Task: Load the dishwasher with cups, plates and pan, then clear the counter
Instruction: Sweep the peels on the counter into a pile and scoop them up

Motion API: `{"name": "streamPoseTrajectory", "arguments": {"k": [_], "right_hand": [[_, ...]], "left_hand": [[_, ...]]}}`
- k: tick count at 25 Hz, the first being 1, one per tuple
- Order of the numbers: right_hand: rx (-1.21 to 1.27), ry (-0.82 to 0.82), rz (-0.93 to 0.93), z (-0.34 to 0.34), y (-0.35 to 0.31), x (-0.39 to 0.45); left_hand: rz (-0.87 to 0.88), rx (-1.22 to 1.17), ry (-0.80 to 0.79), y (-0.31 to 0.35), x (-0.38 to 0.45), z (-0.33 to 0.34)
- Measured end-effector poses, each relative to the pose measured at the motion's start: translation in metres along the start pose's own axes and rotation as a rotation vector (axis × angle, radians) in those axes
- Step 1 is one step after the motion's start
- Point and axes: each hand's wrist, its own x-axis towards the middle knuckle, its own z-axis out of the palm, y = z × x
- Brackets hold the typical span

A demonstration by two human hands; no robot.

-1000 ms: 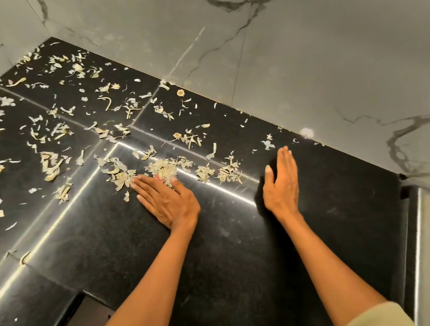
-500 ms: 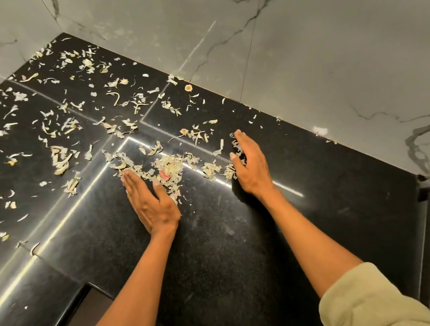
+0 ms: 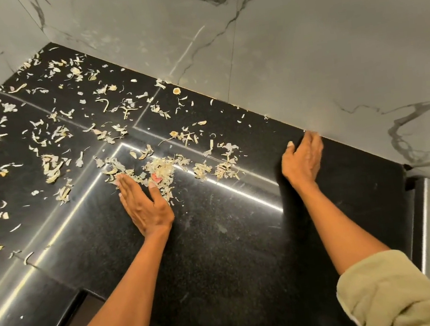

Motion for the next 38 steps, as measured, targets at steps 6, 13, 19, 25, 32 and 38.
{"name": "streamPoseTrajectory", "arguments": {"k": [6, 13, 19, 25, 32, 38], "right_hand": [[0.232, -0.221, -0.415, 0.023, -0.032, -0.027], [0.069, 0.23, 0.132, -0.008, 0.003, 0.005], [0.099, -0.154, -0.253, 0.009, -0.003, -0.003], [0.259, 0.01, -0.23, 0.003, -0.001, -0.003], [0.223, -0.162, -0.274, 0.013, -0.015, 0.03], [0.318, -0.425, -0.454, 0.058, -0.105, -0.047]], "left_hand": [[-0.002, 0.009, -0.01, -0.002, -0.001, -0.001], [-0.004, 0.027, -0.001, -0.002, 0.0, -0.001], [-0.002, 0.029, 0.004, -0.001, 0.0, 0.0], [0.005, 0.01, -0.003, 0.0, -0.002, 0.001], [-0.002, 0.004, 0.001, 0.0, 0.0, 0.001], [-0.003, -0.052, 0.009, 0.001, -0.001, -0.001]]}}
